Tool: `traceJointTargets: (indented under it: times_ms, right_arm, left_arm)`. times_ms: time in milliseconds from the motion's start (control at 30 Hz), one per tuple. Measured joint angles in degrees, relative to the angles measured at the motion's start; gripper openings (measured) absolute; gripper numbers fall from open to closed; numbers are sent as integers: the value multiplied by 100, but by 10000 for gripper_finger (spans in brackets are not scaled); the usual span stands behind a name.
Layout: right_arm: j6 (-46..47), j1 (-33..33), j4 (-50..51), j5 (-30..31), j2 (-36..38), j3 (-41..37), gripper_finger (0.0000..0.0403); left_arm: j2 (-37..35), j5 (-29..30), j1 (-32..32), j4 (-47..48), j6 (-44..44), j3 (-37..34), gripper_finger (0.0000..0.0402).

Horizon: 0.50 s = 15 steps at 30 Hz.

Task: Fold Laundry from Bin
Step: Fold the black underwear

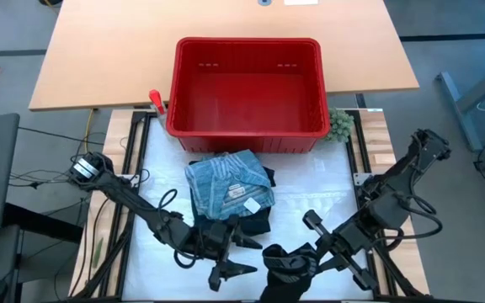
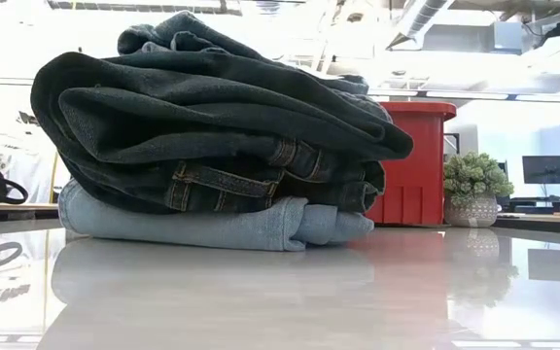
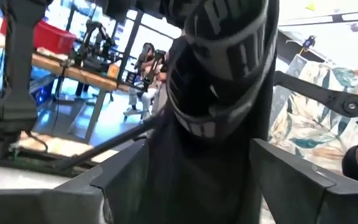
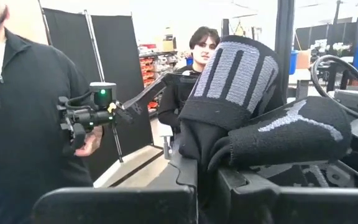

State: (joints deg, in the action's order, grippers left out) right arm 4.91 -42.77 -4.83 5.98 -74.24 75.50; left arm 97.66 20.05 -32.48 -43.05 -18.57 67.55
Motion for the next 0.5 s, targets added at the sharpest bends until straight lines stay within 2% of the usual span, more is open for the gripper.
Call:
traceJointTargets:
  times_ms: [333,500]
  right_arm:
    - [-80,597,-360,160,-9,2,35]
    - [30,831,-261,144,-7,2,35]
  left_arm:
    - [0,-42,224,-50,808,289,269]
    - [0,-309,401,-128,894,374,269]
